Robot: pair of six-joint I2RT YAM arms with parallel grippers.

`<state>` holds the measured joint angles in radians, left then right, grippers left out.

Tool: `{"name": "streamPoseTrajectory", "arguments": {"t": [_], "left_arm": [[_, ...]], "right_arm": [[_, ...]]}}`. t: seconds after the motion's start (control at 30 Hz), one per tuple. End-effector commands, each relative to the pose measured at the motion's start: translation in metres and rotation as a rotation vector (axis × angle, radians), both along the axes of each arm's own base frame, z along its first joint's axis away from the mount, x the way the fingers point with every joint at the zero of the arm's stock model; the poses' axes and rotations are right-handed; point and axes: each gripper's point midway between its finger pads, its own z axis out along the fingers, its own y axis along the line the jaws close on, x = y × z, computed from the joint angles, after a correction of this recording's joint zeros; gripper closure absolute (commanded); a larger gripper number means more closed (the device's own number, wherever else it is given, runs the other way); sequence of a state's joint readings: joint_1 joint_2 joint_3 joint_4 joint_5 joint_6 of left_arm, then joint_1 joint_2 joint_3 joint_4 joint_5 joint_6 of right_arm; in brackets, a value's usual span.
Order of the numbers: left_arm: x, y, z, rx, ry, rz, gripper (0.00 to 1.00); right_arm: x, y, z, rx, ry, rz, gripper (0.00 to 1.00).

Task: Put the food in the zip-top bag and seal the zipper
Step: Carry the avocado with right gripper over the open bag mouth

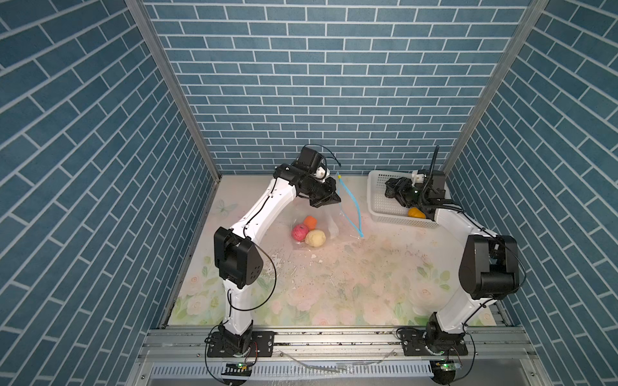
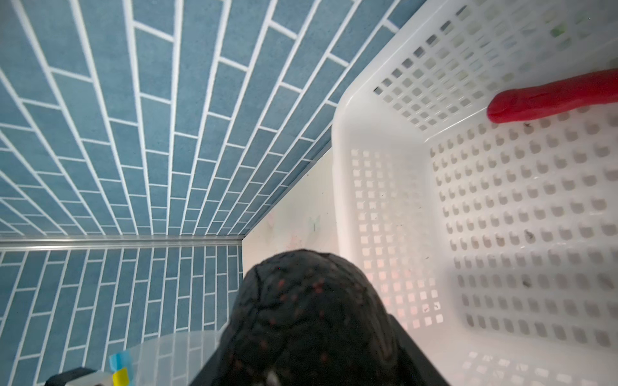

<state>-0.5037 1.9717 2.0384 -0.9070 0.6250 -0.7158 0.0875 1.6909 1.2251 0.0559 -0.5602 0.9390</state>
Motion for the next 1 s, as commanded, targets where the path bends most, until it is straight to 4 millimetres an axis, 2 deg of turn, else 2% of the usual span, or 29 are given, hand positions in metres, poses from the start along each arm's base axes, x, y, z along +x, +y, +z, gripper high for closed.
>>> {"name": "streamPoseTrajectory", "arguments": {"t": [0.0,0.3,0.57,0.77,0.97], "left_arm": [[-0.003,-0.004,0.004,-0.005,-0.008,-0.011,1.0],[-0.003,-0.006,0.005,-0.007,-0.01,-0.017,1.0],[-0.003,-0.008,0.007,-0.007,-0.014,-0.02,1.0],[-0.004,-0.008,0.007,-0.006,-0.012,-0.02,1.0],[-0.004,-0.01,0.006,-0.006,-0.013,-0.023,1.0]], "right_arm": [[-0.024,0.011,0.015,-0.037,-0.051,0.044,0.5],[-0.077,0.046,0.04,-0.125,-0.126,0.162,0.5],[-0.108,0.082,0.061,-0.164,-0.22,0.279,0.5],[-0.124,0.109,0.064,-0.215,-0.247,0.372,0.5],[-0.129,0.129,0.061,-0.232,-0.264,0.437,0.5]]}}
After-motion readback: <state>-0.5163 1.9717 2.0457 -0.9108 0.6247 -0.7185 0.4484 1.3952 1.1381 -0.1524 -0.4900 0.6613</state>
